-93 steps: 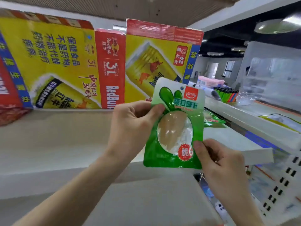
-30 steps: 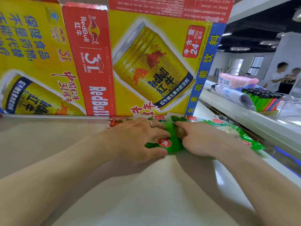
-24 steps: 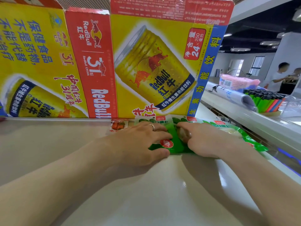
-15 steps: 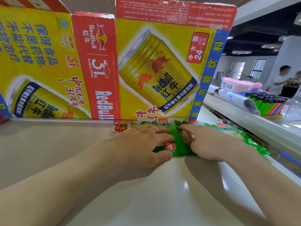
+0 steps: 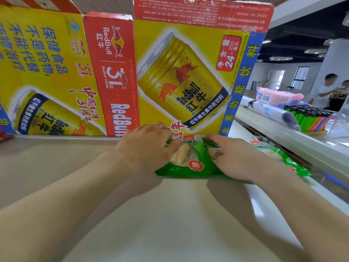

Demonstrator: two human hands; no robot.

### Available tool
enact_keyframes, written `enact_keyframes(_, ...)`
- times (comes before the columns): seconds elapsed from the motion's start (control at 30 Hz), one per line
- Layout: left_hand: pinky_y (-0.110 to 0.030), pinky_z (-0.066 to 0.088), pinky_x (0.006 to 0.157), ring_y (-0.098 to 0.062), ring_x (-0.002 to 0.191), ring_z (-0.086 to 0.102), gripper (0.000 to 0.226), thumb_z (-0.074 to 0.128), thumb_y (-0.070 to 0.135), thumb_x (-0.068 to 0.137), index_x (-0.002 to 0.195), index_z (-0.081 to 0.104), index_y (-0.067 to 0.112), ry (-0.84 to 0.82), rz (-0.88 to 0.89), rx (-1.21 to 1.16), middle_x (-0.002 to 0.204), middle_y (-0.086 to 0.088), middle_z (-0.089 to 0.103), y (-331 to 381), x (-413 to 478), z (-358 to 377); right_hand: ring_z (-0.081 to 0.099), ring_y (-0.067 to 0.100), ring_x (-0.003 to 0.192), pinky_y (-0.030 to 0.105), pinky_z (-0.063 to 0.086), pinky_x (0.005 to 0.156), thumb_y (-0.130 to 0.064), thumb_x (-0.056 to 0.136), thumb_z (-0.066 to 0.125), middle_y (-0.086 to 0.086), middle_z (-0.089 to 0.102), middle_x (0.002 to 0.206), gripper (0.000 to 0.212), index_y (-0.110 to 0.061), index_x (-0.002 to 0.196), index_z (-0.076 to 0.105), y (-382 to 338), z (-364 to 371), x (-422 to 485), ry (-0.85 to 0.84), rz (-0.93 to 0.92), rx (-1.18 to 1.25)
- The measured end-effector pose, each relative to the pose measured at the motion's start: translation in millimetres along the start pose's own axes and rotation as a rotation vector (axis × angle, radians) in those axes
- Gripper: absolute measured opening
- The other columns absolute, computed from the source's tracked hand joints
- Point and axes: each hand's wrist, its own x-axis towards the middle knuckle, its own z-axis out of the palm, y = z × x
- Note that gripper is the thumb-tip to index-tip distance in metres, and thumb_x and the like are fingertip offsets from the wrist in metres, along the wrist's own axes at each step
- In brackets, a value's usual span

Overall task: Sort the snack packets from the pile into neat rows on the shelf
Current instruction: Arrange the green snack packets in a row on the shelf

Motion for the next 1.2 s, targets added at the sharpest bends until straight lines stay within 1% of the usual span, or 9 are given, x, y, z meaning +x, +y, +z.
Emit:
enact_keyframes(0.07, -0.038, 0.045, 0.094, -0.018, 0.122, 0.05, 0.09, -0.003, 0.071, 0.078, 0.135, 0.051, 0.028, 0.016, -0.007, 0.022, 0.139, 0.006, 0.048, -3, -1, -2, 0.046, 0.024, 0.126, 0.029, 0.04, 0.092, -0.014, 0.1, 0.043, 0.0, 0.049, 0.142, 0.047, -0.032, 0.144, 0.04, -1, 0, 1, 0.025, -0.008, 0.006)
enact_keyframes(0.17, -0.04, 0.041, 0.103, -0.017, 0.131, 0.045, 0.062, 0.022, 0.065, 0.096, 0.14, 0.046, 0.029, 0.134, -0.034, -0.038, 0.151, 0.011, 0.038, -2, 0, -3, 0.044, 0.022, 0.129, 0.033, 0.04, 0.101, -0.018, 0.099, 0.045, -0.006, 0.045, 0.147, 0.049, -0.03, 0.146, 0.039, -2, 0, 2, 0.102, -0.036, 0.023)
enact_keyframes(0.43, -0.044, 0.035, 0.11, -0.02, 0.141, 0.033, 0.059, 0.022, 0.065, 0.097, 0.146, 0.032, 0.035, 0.232, 0.051, -0.097, 0.159, 0.011, 0.025, 9, -8, -10, 0.029, 0.016, 0.144, 0.043, 0.023, 0.118, -0.032, 0.101, 0.047, -0.008, 0.032, 0.157, 0.046, -0.029, 0.146, 0.041, -16, -4, -4, 0.358, -0.091, 0.072)
enact_keyframes(0.53, -0.046, 0.036, 0.108, -0.022, 0.141, 0.034, 0.059, 0.022, 0.063, 0.096, 0.146, 0.033, 0.032, 0.317, 0.052, -0.105, 0.159, 0.009, 0.025, 19, -18, -30, 0.033, 0.015, 0.141, 0.045, 0.025, 0.117, -0.038, 0.099, 0.048, -0.009, 0.039, 0.153, 0.043, -0.029, 0.141, 0.049, -26, -16, -20, 0.541, -0.111, 0.065)
enact_keyframes(0.6, -0.046, 0.039, 0.104, -0.024, 0.136, 0.04, 0.062, 0.024, 0.062, 0.093, 0.145, 0.037, 0.03, 0.419, 0.09, -0.107, 0.157, 0.007, 0.031, 25, -31, -47, 0.037, 0.014, 0.139, 0.04, 0.026, 0.117, -0.044, 0.094, 0.044, -0.011, 0.042, 0.15, 0.047, -0.029, 0.138, 0.052, -33, -21, -40, 0.626, -0.126, 0.074)
enact_keyframes(0.77, -0.045, 0.044, 0.099, -0.019, 0.129, 0.048, 0.065, 0.03, 0.067, 0.091, 0.142, 0.046, 0.03, 0.543, 0.262, -0.284, 0.149, 0.013, 0.042, 12, -80, -65, 0.034, 0.008, 0.141, 0.001, 0.0, 0.104, -0.047, 0.094, 0.04, -0.011, 0.04, 0.152, 0.05, -0.028, 0.138, 0.055, -50, -12, -89, 0.716, -0.123, 0.05)
enact_keyframes(0.93, -0.049, 0.041, 0.101, -0.02, 0.133, 0.046, 0.062, 0.034, 0.063, 0.093, 0.142, 0.047, 0.029, 0.589, 0.311, -0.275, 0.149, 0.011, 0.043, 2, -128, -58, 0.031, 0.003, 0.142, 0.024, 0.023, 0.115, -0.047, 0.096, 0.043, -0.013, 0.04, 0.152, 0.046, -0.031, 0.138, 0.053, -77, 11, -123, 0.735, -0.178, 0.142)
enact_keyframes(1.1, -0.048, 0.037, 0.105, -0.016, 0.138, 0.041, 0.056, 0.038, 0.061, 0.093, 0.14, 0.049, 0.031, 0.609, 0.282, -0.284, 0.149, 0.014, 0.042, -21, -171, -47, 0.034, -0.004, 0.138, 0.013, 0.026, 0.11, -0.045, 0.097, 0.046, -0.017, 0.042, 0.15, 0.042, -0.033, 0.136, 0.055, -95, 29, -140, 0.682, -0.266, 0.299)
enact_keyframes(1.2, -0.043, 0.031, 0.108, -0.011, 0.144, 0.03, 0.06, 0.034, 0.064, 0.093, 0.147, 0.038, 0.038, 0.572, 0.18, -0.28, 0.154, 0.018, 0.033, -27, -194, -42, 0.032, -0.002, 0.14, 0.014, 0.025, 0.112, -0.045, 0.098, 0.045, -0.016, 0.04, 0.152, 0.043, -0.033, 0.139, 0.053, -100, 38, -143, 0.664, -0.318, 0.277)
